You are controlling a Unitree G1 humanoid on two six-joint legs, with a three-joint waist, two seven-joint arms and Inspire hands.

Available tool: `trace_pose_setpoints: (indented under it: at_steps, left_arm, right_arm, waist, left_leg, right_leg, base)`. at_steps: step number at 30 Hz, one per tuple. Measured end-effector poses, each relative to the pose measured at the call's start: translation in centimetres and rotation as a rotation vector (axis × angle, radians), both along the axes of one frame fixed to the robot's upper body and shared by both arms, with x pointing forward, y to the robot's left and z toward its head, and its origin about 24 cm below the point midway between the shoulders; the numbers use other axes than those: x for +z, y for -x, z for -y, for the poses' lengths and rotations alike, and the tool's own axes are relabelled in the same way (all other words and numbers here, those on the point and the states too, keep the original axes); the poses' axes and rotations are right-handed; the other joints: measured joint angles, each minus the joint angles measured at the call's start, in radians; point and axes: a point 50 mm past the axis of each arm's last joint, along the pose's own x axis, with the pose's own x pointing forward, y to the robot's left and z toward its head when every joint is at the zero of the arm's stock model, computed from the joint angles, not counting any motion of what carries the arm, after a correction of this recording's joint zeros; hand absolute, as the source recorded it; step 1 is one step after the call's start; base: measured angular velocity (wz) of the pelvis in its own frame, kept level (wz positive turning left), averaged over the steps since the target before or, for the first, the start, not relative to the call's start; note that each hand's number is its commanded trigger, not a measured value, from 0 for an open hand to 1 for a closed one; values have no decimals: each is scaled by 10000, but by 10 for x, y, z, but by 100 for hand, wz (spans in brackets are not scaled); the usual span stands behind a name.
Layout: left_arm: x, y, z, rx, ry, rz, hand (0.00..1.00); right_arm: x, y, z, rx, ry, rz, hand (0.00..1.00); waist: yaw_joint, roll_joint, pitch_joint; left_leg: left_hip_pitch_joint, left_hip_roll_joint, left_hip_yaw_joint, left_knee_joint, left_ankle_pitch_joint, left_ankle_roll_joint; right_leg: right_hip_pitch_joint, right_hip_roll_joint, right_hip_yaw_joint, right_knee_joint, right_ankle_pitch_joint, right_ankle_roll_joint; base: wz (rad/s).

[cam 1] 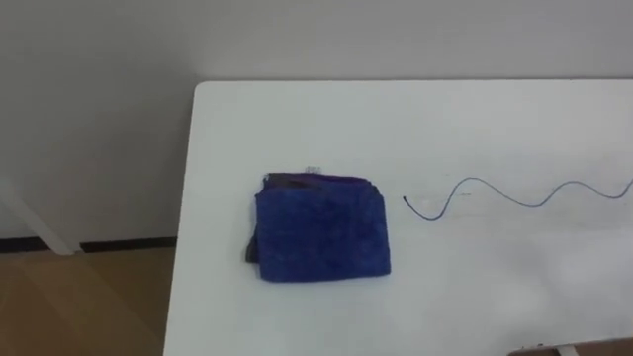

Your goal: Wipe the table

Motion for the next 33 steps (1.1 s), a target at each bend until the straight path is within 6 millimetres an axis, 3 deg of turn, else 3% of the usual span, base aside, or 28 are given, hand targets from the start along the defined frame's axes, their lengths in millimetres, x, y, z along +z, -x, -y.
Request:
trace_pose_setpoints:
  at_steps: [3,4,11,16,24,28,33]
  left_arm:
    - [-4,2,9,-352,259,-257,0]
    - [-5,3,11,-433,319,-319,0]
    - [-5,-1,11,-700,337,-36,0]
    - [-6,1,13,-875,489,-97,0]
    - [-9,-7,20,-1640,894,-104,0]
    - [-11,-22,25,-2357,1063,204,0]
    - [-12,-33,26,-2685,1113,481,0]
  right_arm:
    - [20,-13,-23,1103,475,799,0]
    - [26,-17,-33,1553,657,1017,0]
    - [39,-32,-74,3708,2695,535,0]
    - [50,-40,-115,5690,3883,392,0]
    - [40,-50,-152,8212,4052,-620,0]
    - [29,-53,-176,9928,4033,-1617,0]
    - [23,-52,-191,11244,4240,-2284,0]
  waist:
    - [157,-72,16]
    - [233,-89,94]
    - [449,-59,39]
    - [705,199,7]
    - [773,288,40]
    - [759,260,1]
    - [911,212,-19]
  left_leg:
    - [-124,-10,-26,4,0,0]
    - [-159,-12,-22,8,0,0]
    - [-195,-22,-136,17,0,0]
    - [-131,-7,-125,15,0,-1]
    - [-212,-5,-229,22,0,-1]
    - [-259,-9,-286,37,3,-5]
    - [-228,-7,-296,30,6,-10]
  right_leg:
    - [-77,-28,-119,-1,0,1]
    - [-115,-30,-123,-2,6,-3]
    - [-101,-50,-230,-1,13,-2]
    - [-51,-30,-229,-14,13,-2]
    - [-75,-45,-328,-23,13,-2]
    - [-80,-55,-357,-20,14,-3]
    - [-52,-43,-351,-48,15,-5]
  base:
    - [4]
    - [4]
    - [4]
    - [-2]
    - [6]
    - [4]
    - [-1]
